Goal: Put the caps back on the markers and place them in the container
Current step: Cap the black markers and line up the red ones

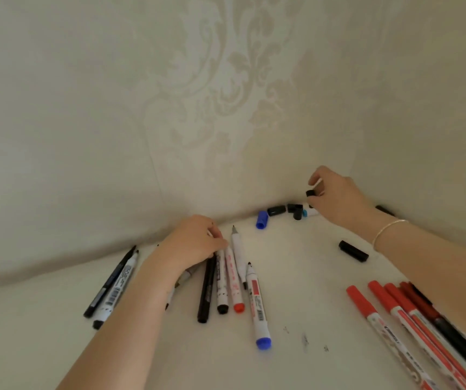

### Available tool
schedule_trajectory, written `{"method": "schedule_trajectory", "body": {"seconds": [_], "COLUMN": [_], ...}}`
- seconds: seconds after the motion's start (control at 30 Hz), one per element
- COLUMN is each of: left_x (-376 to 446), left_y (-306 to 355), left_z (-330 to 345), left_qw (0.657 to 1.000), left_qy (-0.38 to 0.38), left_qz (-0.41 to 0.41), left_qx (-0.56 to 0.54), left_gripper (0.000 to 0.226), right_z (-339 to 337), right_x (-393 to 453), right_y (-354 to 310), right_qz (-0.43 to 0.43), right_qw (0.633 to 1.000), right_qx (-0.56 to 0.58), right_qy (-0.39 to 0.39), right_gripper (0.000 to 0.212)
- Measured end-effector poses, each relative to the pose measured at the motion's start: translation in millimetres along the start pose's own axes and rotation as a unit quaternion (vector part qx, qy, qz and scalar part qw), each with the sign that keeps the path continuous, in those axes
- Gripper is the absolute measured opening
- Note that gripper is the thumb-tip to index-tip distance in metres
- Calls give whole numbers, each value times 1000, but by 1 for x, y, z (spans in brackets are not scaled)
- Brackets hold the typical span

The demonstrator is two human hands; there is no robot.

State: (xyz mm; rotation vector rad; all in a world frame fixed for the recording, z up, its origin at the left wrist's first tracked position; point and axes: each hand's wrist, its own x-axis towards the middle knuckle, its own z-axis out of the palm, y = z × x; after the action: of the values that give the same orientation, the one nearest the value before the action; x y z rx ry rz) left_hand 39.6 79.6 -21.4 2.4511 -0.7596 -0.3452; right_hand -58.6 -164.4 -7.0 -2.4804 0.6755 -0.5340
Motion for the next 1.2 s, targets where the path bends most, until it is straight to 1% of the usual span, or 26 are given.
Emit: {"method": "schedule_trajectory", "body": {"seconds": [0.1,0.2,0.33,0.4,0.47,0.53,0.6,0.7,0.83,0.93,1.07,1.13,1.2], "left_x": [0,1,0,-1,-2,-4,-5,-7,-8,-11,-8,-7,-6], "left_y": [2,-1,-12,-18,-22,-23,-23,-21,-18,-9,1,6,10], "left_z": [6,9,-4,-12,-16,-16,-14,-9,-6,2,13,16,17], "left_qw": [1000,1000,999,999,999,1000,999,998,997,994,983,979,979], "left_qy": [5,22,53,47,23,8,10,19,37,16,19,15,12], "left_qz": [4,6,-13,-24,-29,-24,-21,-17,15,28,6,-7,-16], "left_qx": [5,-2,-1,11,15,15,24,60,72,106,182,201,202], "left_gripper": [16,14,7,8,3,8,15,23,16,26,31,25,23], "right_z": [11,16,16,17,22,27,33,41,46,48,49,49,49], "right_x": [-3,-8,-15,-17,-20,-22,-24,-27,-28,-29,-31,-32,-32], "right_y": [-30,-42,-42,-44,-48,-55,-63,-71,-77,-80,-81,-81,-80], "right_qz": [43,72,89,92,89,79,67,54,49,52,51,49,57], "right_qw": [988,971,967,967,966,966,967,971,975,973,967,963,957], "right_qx": [142,215,223,221,217,211,209,196,189,198,222,235,257], "right_qy": [-45,-78,-85,-90,-105,-123,-132,-124,-110,-106,-117,-124,-124], "right_gripper": [19,17,18,21,19,16,15,12,11,13,8,7,12]}}
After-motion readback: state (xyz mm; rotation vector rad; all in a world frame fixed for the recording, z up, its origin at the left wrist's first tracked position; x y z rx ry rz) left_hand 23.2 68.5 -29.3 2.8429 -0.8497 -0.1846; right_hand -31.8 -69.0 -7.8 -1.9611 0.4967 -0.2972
